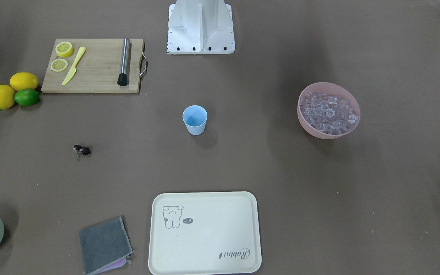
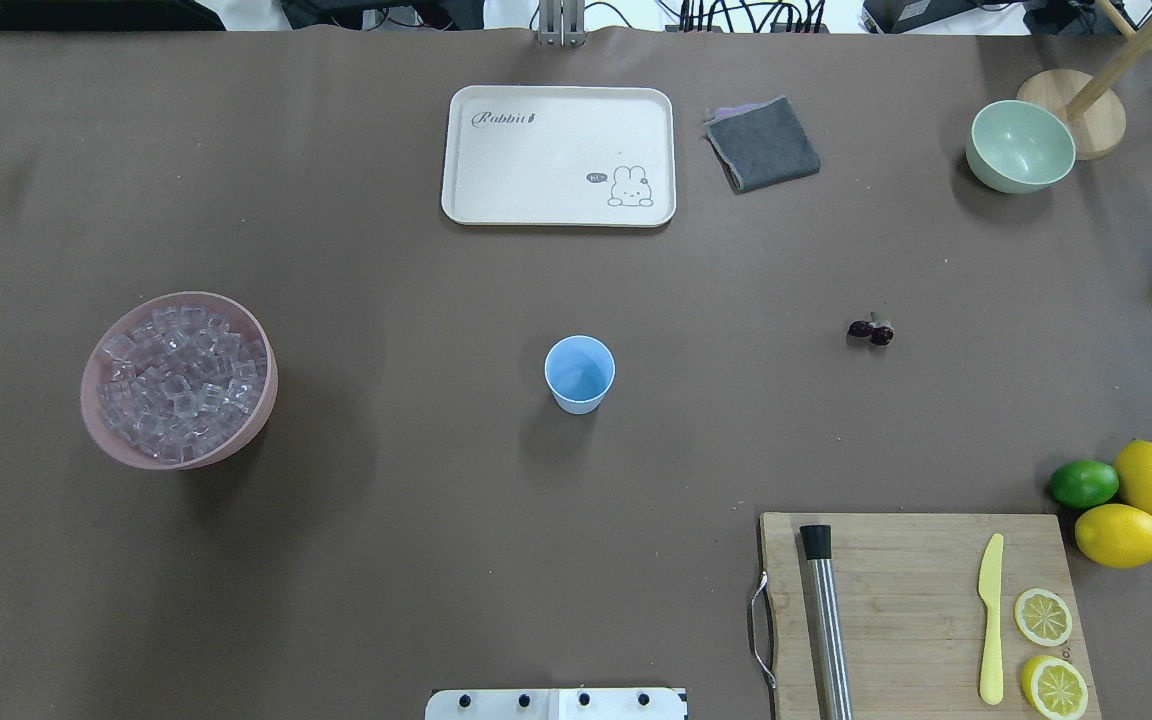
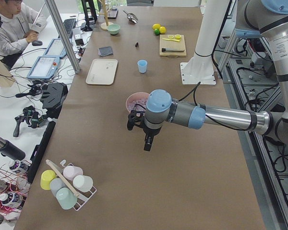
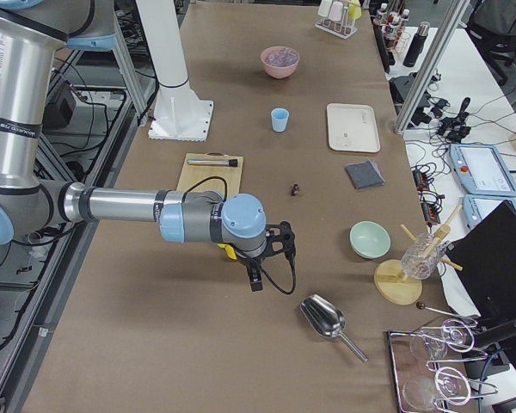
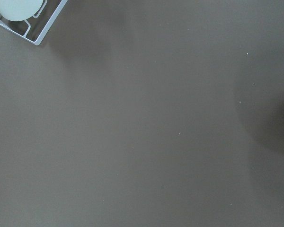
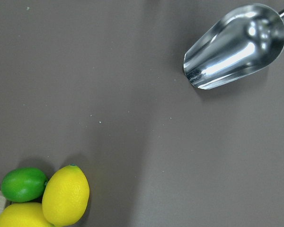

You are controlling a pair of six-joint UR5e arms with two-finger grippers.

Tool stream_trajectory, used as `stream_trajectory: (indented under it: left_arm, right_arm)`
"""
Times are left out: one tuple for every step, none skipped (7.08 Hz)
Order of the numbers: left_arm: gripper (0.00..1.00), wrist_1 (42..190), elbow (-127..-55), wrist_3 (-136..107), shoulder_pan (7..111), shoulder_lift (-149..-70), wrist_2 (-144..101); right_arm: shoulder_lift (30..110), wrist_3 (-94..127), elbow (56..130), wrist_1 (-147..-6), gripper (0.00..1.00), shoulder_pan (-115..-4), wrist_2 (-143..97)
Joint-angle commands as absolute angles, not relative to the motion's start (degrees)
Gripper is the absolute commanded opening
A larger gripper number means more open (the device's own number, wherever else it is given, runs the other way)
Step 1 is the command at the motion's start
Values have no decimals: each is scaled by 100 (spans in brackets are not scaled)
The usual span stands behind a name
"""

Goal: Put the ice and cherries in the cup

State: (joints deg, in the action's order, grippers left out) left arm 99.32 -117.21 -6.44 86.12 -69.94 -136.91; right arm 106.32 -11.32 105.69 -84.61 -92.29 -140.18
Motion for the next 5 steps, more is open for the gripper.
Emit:
stream_trajectory:
  left_arm:
    - [98,10807,-11725,-1848,8211,-7092,-13693]
    - [98,11028,-11803,-2446,7957,-7162,-13693]
    - [98,11109,-11960,-3000,7519,-7433,-13659]
    - [98,11101,-12223,-3223,7001,-7766,-13493]
    - [97,11101,-12365,-3565,6422,-7944,-13030]
  right_arm:
    - [10854,-1116,10521,-7737,100,-9229,-14080]
    - [10881,-1116,10521,-7647,100,-9229,-14106]
    - [10881,-1125,10521,-7646,100,-9229,-14106]
    - [10890,-1116,10521,-7655,100,-9229,-14115]
    - [10890,-1108,10512,-7664,100,-9229,-14324]
